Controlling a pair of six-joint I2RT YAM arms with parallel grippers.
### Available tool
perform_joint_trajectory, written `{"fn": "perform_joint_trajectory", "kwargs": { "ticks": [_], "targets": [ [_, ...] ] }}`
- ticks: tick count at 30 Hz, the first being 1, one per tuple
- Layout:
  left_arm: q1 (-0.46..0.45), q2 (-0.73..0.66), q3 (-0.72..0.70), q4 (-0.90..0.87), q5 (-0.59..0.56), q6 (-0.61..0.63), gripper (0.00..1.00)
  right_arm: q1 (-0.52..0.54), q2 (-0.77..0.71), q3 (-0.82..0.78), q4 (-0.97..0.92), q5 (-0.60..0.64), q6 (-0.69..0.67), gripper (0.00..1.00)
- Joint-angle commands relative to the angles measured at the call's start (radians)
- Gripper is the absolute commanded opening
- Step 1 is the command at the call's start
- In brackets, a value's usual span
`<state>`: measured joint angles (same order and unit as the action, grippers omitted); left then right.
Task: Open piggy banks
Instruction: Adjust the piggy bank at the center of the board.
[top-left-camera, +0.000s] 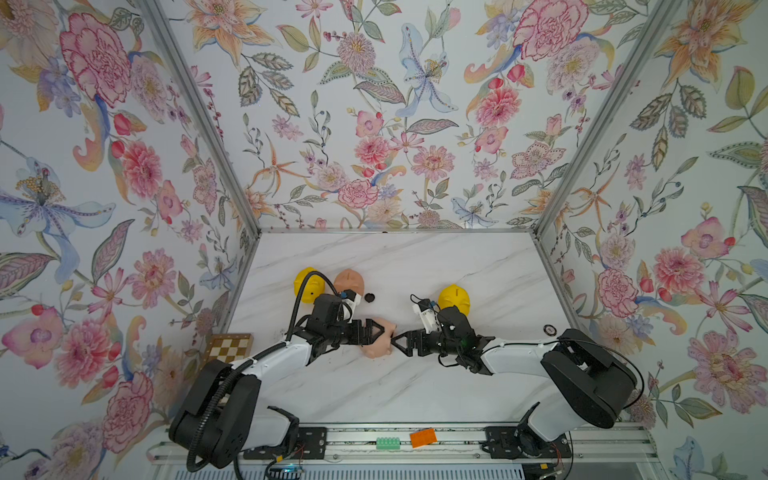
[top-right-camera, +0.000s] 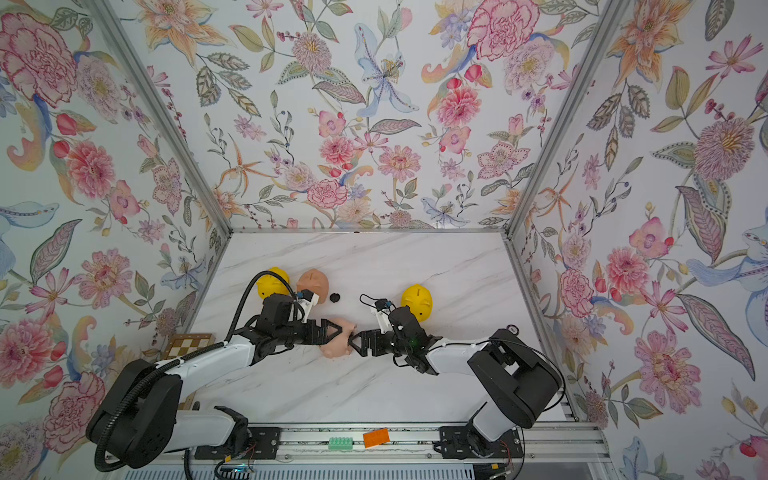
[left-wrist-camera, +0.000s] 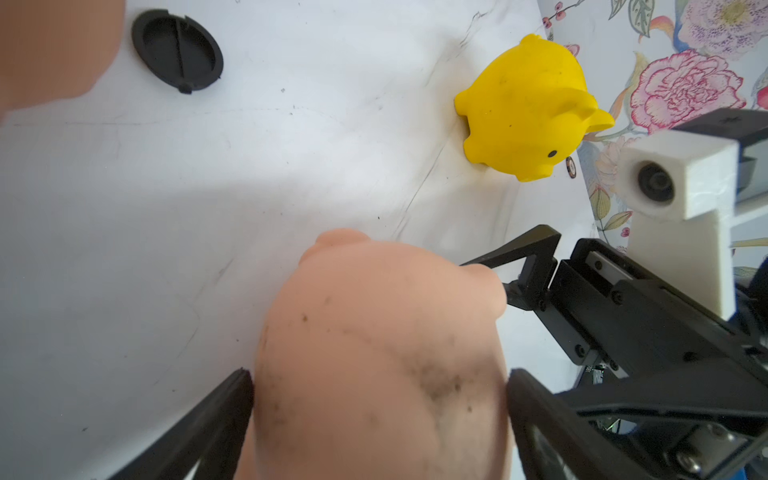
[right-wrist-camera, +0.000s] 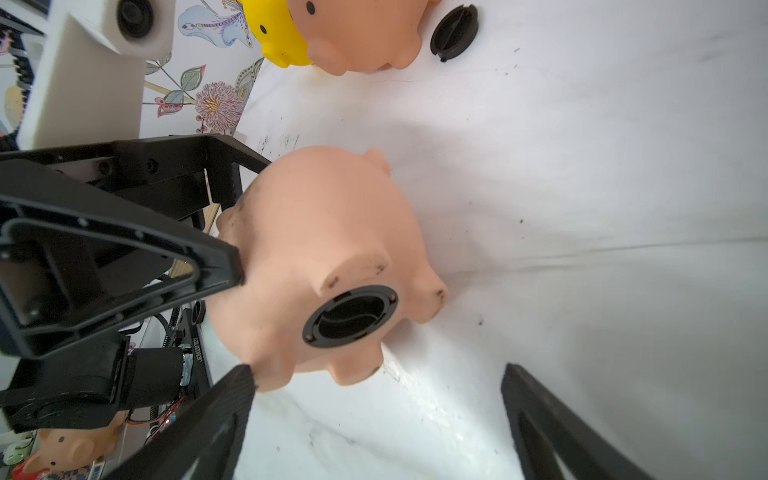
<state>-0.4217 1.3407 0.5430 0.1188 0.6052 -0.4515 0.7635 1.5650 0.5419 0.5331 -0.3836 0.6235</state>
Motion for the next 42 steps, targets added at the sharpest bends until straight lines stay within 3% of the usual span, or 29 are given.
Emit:
{"fn": "perform_joint_trajectory", "kwargs": {
  "ticks": [1, 12, 30, 42],
  "targets": [
    [0.009, 0.028, -0.061, -0.004, -0.021, -0.004, 0.95, -0.01, -0.018, -0.018, 0.014, 0.026, 0.011, 0.95],
    [0.011, -0.052, -0.083, 0.133, -0.012, -0.01, 0.99, -0.029, -0.02, -0.031, 0.018, 0.027, 0.009, 0.95],
    [0.007, -0.008, -0.175, 0.506, -0.022, -0.079, 0.99, -0.024, 0.051, -0.006, 0.034, 0.034, 0.011, 0.95],
    [-0.02, 0.089, -0.151, 0.515, -0.051, -0.03, 0.99, -0.021, 0.106, 0.022, 0.044, 0.031, 0.012, 0.95]
  ]
}}
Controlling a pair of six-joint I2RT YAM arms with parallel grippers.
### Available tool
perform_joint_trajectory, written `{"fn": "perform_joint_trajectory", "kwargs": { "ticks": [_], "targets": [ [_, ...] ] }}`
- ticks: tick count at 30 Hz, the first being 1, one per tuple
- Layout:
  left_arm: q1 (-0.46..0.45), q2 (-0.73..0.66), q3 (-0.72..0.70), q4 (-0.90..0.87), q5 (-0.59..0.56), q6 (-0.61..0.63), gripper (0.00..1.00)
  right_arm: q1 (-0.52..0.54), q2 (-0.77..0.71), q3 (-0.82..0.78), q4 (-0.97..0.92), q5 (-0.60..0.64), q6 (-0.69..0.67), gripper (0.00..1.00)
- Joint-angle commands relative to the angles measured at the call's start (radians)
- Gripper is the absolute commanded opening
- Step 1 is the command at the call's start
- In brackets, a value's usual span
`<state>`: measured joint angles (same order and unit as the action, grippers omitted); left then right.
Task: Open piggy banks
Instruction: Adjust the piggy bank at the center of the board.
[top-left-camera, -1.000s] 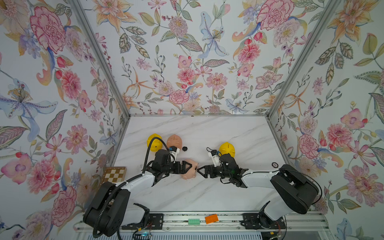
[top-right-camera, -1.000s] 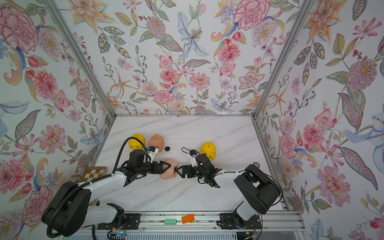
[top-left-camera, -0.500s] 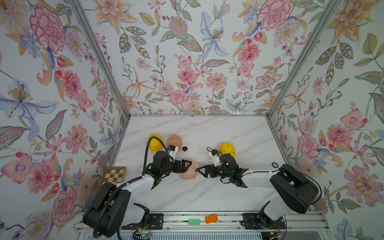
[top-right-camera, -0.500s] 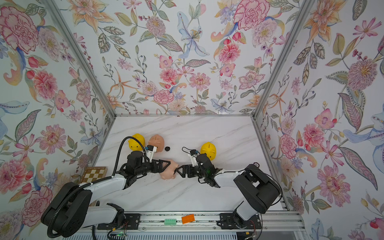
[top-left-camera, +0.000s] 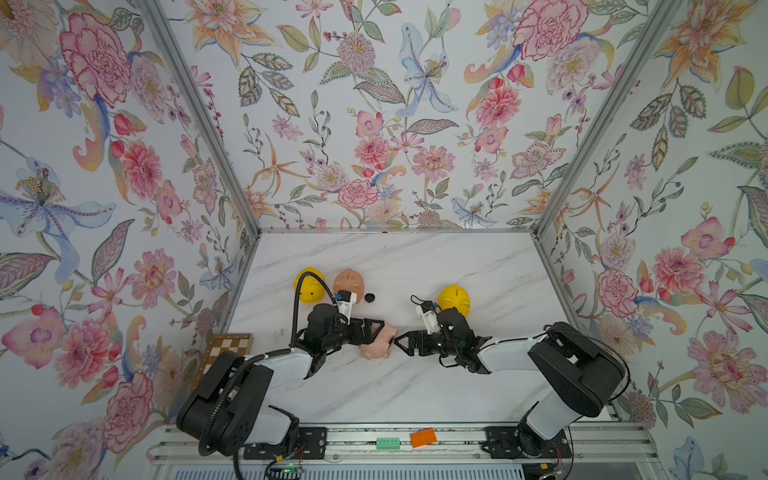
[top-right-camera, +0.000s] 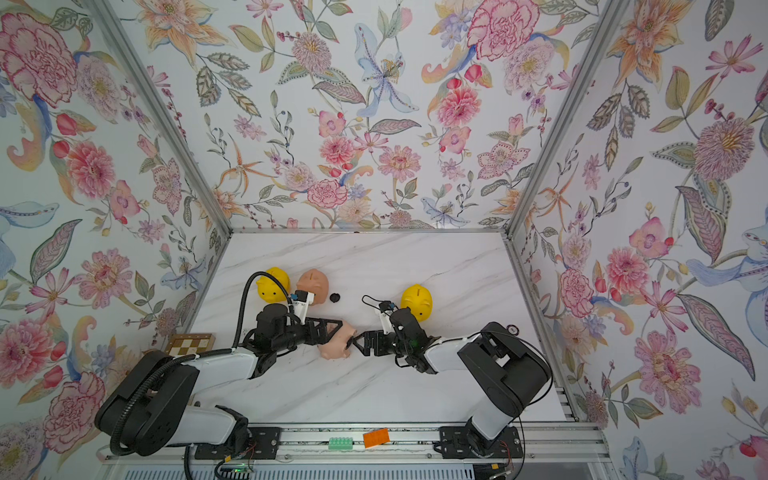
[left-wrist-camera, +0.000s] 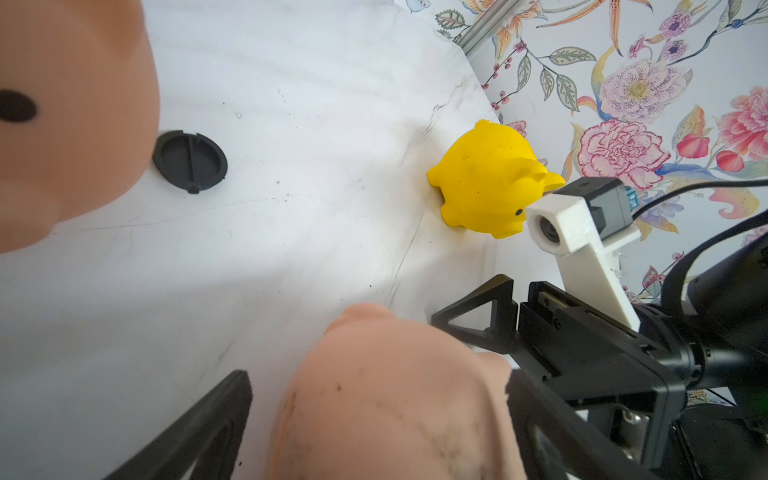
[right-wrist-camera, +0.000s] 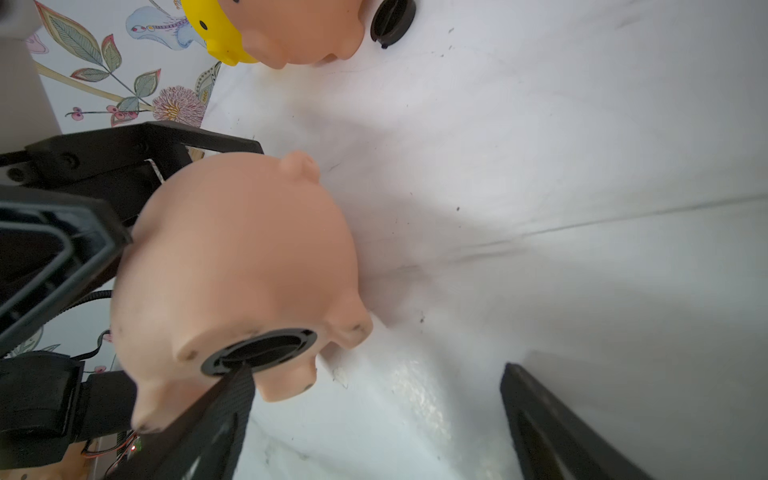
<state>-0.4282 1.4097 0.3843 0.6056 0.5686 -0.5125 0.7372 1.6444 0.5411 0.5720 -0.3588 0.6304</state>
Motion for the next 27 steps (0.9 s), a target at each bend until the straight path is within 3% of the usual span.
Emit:
{"fn": "perform_joint_trajectory", "kwargs": {
  "ticks": [1, 10, 17, 27],
  "targets": [
    [-0.015, 0.024, 0.008, 0.032, -0.015, 0.031, 0.99, 0.005, 0.034, 0.027, 0.006, 0.004, 0.005, 0.95],
    [-0.024, 0.048, -0.008, 0.045, -0.039, 0.037, 0.99, 0.007, 0.072, 0.066, 0.005, -0.005, 0.001, 0.95],
    [0.002, 0.107, -0.056, 0.168, -0.056, -0.054, 0.98, 0.008, 0.084, 0.091, -0.004, -0.017, -0.006, 0.94],
    [0.089, 0.278, -0.123, 0.447, 0.087, -0.163, 0.93, -0.001, 0.006, 0.037, 0.046, -0.023, -0.006, 0.93]
  ]
}}
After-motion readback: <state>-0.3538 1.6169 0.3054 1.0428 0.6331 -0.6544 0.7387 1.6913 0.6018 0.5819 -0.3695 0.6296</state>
